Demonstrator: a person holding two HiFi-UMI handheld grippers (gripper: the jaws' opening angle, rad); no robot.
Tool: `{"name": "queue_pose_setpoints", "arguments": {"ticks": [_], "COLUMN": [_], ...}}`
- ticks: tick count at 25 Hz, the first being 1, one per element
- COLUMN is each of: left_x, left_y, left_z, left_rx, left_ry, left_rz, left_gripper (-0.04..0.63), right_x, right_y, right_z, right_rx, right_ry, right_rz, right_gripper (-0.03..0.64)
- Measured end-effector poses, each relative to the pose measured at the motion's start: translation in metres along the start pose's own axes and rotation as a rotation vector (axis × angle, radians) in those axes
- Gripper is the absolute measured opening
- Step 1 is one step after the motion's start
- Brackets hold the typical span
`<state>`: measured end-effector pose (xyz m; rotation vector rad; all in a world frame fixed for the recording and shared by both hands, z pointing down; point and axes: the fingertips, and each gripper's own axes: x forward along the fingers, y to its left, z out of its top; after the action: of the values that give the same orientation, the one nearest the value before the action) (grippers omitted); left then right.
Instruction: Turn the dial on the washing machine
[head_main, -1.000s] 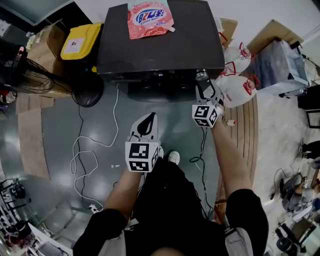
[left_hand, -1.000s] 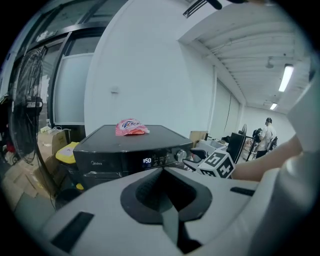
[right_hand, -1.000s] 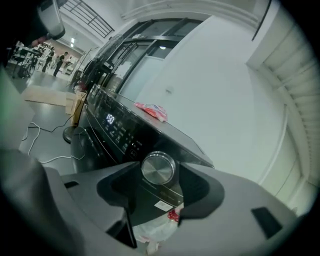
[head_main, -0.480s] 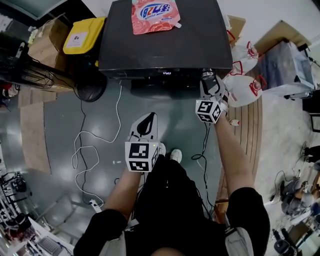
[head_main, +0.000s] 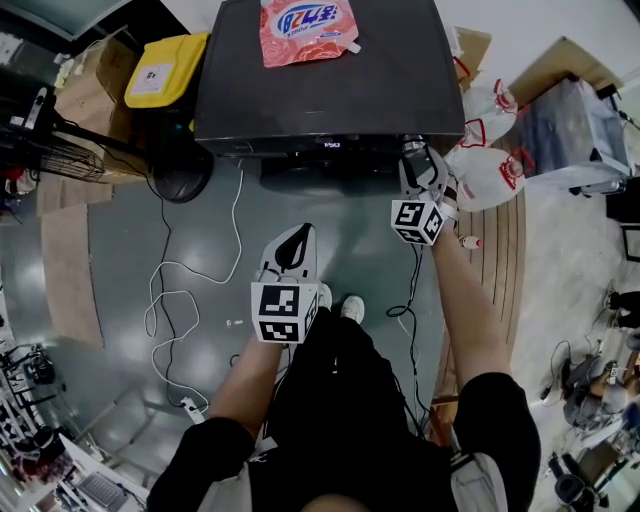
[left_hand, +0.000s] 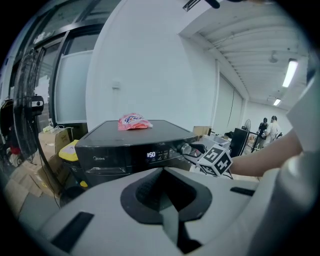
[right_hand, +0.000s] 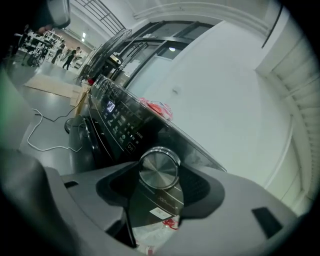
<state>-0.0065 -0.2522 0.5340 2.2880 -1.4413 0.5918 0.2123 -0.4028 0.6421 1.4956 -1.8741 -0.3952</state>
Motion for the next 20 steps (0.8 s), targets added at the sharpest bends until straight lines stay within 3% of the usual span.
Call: {"name": "queue_pose_setpoints", "arguments": {"ticks": [10,16,20], "left_x": [0.0013,-0.0033,-0.0053], "left_y": [0.0013,-0.0004,0.0032], "left_z": [-0.0021,-0.0021,-0.0048], "left_rx": [0.006,0.009,0.008], "left_ry": [0.001,-0.001,0.001], "left_rz": [-0.007,-0.008,-0.003], "left_gripper": [0.009,0.009,0.009], "right_x": [0.0046,0.0031,0.003], "right_y": [0.0035,0.0008,-0.0019], "right_z": [0.0008,-0.0004,-0.0019], "right_rx": [-0.113,-0.002,0.142], "right_ry": [0.031,0.048,0.043], "right_rz": [0.001,0.003,0.029], "right_gripper": [0.259,0.259,0.259]}}
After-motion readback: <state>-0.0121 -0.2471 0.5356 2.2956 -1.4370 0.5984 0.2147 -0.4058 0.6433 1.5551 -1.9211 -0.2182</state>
